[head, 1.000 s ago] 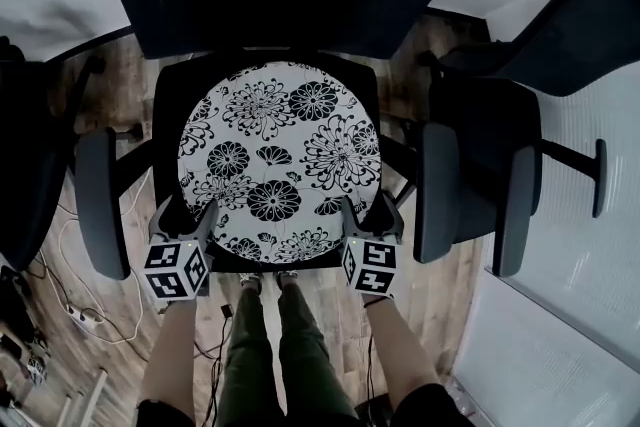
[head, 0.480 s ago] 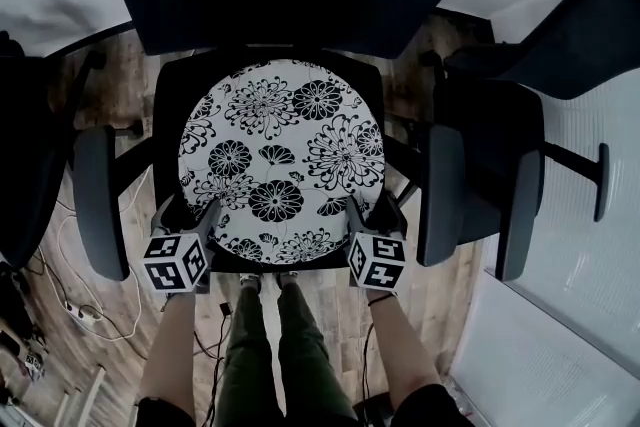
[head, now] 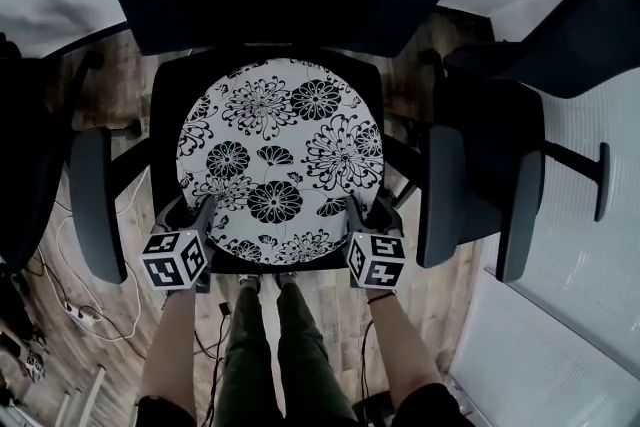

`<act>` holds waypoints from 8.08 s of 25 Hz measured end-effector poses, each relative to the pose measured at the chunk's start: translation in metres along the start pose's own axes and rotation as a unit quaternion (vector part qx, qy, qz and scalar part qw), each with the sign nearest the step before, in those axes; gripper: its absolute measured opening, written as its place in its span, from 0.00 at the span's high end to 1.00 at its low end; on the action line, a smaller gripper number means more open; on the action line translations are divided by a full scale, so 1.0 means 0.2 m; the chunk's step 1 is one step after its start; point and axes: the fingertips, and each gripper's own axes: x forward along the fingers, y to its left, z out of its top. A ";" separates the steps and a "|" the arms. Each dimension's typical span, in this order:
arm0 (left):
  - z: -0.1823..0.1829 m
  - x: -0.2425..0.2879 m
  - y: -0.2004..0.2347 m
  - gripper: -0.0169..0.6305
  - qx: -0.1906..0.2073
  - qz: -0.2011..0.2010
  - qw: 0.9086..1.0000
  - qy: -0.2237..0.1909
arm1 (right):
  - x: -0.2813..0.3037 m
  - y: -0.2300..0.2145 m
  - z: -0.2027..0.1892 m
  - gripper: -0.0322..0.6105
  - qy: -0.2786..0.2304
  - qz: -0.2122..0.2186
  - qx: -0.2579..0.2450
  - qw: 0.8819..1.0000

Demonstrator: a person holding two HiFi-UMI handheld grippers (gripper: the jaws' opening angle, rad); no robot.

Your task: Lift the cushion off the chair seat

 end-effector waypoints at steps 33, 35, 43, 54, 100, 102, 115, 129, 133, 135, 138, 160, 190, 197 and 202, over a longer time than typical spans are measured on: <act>0.08 -0.10 -0.05 0.93 0.039 -0.009 0.996 -0.082 | -0.07 0.04 0.05 0.89 -0.079 -0.007 -0.002 0.997; 0.08 -0.09 -0.05 0.93 0.038 -0.007 0.995 -0.088 | -0.06 0.04 0.04 0.89 -0.083 -0.005 -0.002 0.997; 0.06 -0.10 -0.05 0.93 0.051 -0.003 0.992 -0.119 | -0.03 0.04 0.00 0.89 -0.119 -0.002 0.010 0.993; 0.14 -0.08 -0.05 0.93 0.038 0.001 0.994 -0.100 | 0.01 0.04 0.06 0.89 -0.091 0.006 0.016 0.996; 0.09 -0.14 -0.12 0.93 0.056 -0.008 0.992 -0.110 | -0.02 0.05 -0.02 0.89 -0.125 0.035 0.035 0.991; 0.12 -0.14 -0.12 0.93 0.060 -0.007 0.993 -0.105 | -0.01 0.06 -0.01 0.89 -0.125 0.036 0.043 0.991; 0.19 -0.19 -0.13 0.93 0.009 -0.008 1.000 -0.023 | -0.10 0.05 0.11 0.89 -0.022 0.035 0.031 0.999; 0.15 -0.17 -0.12 0.93 0.014 -0.028 0.997 -0.064 | -0.11 0.05 0.10 0.89 -0.065 0.023 0.014 0.998; 0.15 -0.16 -0.10 0.93 0.018 -0.030 0.997 -0.071 | -0.11 0.05 0.10 0.89 -0.070 0.024 0.008 0.997; 0.15 -0.16 -0.10 0.93 0.021 -0.029 0.997 -0.073 | -0.10 0.05 0.09 0.89 -0.072 0.024 0.005 0.997; 0.14 -0.16 -0.11 0.93 0.025 -0.030 0.996 -0.077 | -0.11 0.05 0.09 0.89 -0.078 0.026 0.004 0.997; 0.16 -0.15 -0.11 0.93 0.011 -0.034 0.998 -0.049 | -0.12 0.05 0.12 0.89 -0.046 0.029 0.002 0.999; 0.15 -0.16 -0.11 0.93 0.015 -0.043 0.996 -0.071 | -0.13 0.06 0.12 0.89 -0.065 0.028 -0.001 0.998; 0.15 -0.16 -0.11 0.93 0.014 -0.044 0.996 -0.073 | -0.14 0.06 0.13 0.89 -0.066 0.027 -0.001 0.997; 0.14 -0.15 -0.09 0.93 0.018 -0.042 0.996 -0.075 | -0.12 0.05 0.11 0.89 -0.070 0.027 0.000 0.997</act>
